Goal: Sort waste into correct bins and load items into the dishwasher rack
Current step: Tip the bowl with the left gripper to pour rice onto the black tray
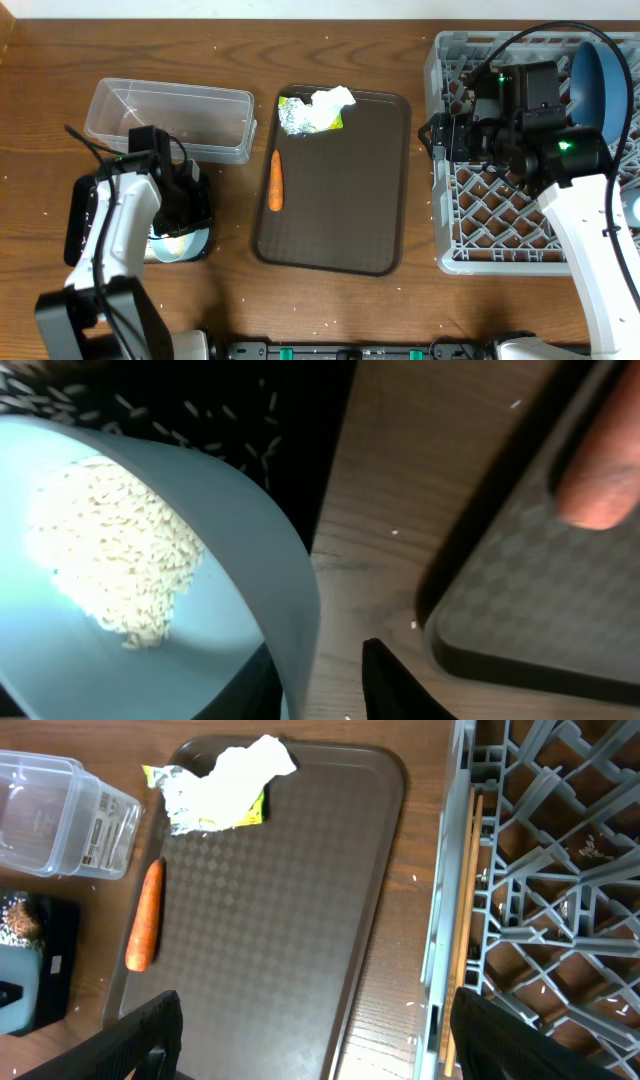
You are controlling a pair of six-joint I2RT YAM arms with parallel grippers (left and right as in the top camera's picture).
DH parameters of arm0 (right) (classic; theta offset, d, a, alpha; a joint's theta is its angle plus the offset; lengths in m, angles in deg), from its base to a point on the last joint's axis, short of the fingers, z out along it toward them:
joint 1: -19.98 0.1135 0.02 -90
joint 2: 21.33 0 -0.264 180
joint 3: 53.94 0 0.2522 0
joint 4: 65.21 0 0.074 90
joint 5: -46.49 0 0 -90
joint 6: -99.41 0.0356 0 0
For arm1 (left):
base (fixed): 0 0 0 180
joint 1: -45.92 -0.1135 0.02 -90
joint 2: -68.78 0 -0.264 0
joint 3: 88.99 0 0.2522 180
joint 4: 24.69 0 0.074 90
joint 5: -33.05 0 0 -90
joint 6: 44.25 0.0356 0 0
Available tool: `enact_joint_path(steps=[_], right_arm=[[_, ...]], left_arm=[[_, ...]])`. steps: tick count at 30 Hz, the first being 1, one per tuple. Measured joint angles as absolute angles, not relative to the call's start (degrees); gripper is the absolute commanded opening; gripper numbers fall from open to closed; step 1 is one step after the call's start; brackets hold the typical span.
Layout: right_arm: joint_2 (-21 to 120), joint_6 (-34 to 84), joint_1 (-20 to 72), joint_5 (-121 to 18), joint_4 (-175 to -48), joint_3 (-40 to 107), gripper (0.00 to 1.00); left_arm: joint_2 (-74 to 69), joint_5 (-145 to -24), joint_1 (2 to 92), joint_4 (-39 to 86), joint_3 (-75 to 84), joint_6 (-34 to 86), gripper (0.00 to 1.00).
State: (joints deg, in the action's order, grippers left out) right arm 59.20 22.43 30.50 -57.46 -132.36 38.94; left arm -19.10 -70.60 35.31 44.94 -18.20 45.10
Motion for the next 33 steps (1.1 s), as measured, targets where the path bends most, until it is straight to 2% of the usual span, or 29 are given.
enact_joint_path(steps=[3, 12, 19, 25, 33], right_arm=[[59.2, 22.43, 30.5, -57.46, -132.56, 38.94, 0.8], [59.2, 22.43, 30.5, -57.46, -132.77, 38.94, 0.79], [59.2, 22.43, 30.5, -57.46, -134.02, 38.94, 0.79], [59.2, 22.43, 30.5, -57.46, -134.5, 38.94, 0.79], [59.2, 22.43, 30.52, -57.5, -134.94, 38.94, 0.79]], left_arm=[[-20.71, -70.58, 35.27, 44.57, -18.2, 45.52, 0.06], [-19.6, -73.18, 35.25, 44.33, -18.2, 45.76, 0.06], [-7.16, -80.13, 30.09, 41.62, -18.15, 45.8, 0.06], [-0.54, -95.97, 16.05, 35.61, -18.35, 49.34, 0.06], [-5.11, -127.51, 1.15, 12.27, -31.82, 52.27, 0.06]])
